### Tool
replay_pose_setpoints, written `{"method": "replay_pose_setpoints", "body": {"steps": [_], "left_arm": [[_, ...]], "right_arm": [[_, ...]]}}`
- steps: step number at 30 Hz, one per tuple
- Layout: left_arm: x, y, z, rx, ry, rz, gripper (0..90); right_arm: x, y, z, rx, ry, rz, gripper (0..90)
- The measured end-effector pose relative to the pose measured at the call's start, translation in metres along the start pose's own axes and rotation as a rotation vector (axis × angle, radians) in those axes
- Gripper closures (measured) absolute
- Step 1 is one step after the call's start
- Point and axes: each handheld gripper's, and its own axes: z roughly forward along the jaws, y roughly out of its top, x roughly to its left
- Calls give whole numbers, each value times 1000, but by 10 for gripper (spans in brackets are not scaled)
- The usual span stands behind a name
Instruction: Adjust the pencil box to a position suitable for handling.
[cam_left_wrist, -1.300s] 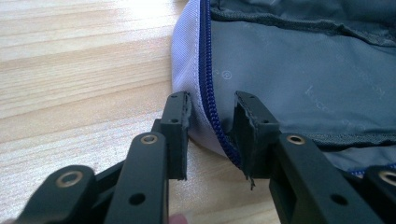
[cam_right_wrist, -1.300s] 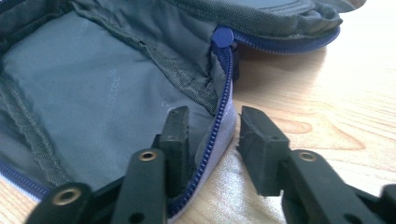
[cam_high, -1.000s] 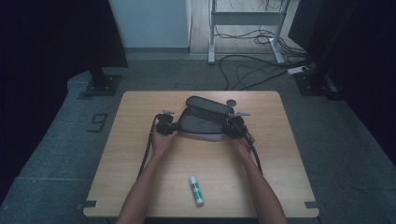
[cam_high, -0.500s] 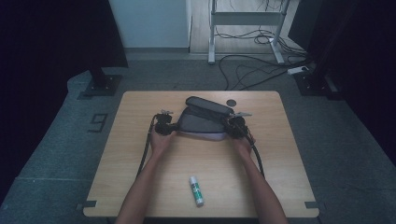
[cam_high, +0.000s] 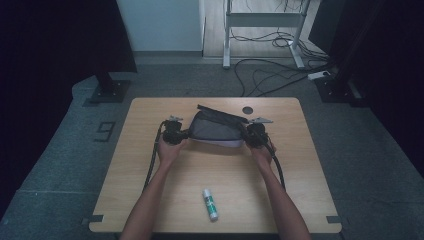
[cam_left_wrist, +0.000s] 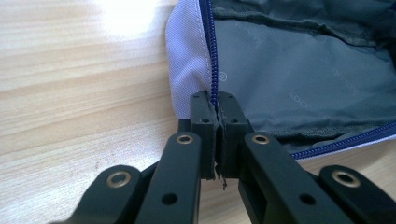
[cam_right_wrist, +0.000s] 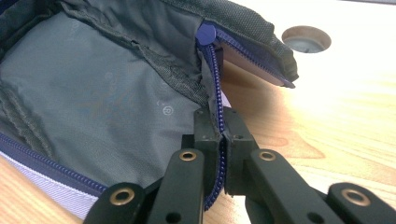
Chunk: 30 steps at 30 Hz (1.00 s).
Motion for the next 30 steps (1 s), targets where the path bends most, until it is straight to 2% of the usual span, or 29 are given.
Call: {"method": "replay_pose_setpoints", "body": {"steps": [6,10,18,21,26,30], "left_arm": [[-6,2,-17,-30,-19,12,878],[-10,3,-32,-47,-49,9,880],[-22,1,-56,-65,-46,37,880],[-25,-1,-65,-81,-55,38,880],[-25,-5,-70,-83,-69,37,880],[-26,-12,-71,-85,-68,37,879]], "right_arm": [[5,6,-19,-56,6,-9,861],[7,10,-31,-82,10,-20,861],[15,7,-54,-128,25,-29,862],[16,3,-61,-136,44,-15,862],[20,0,-70,-145,57,-31,862],[21,-3,-71,-143,63,-33,862]]}}
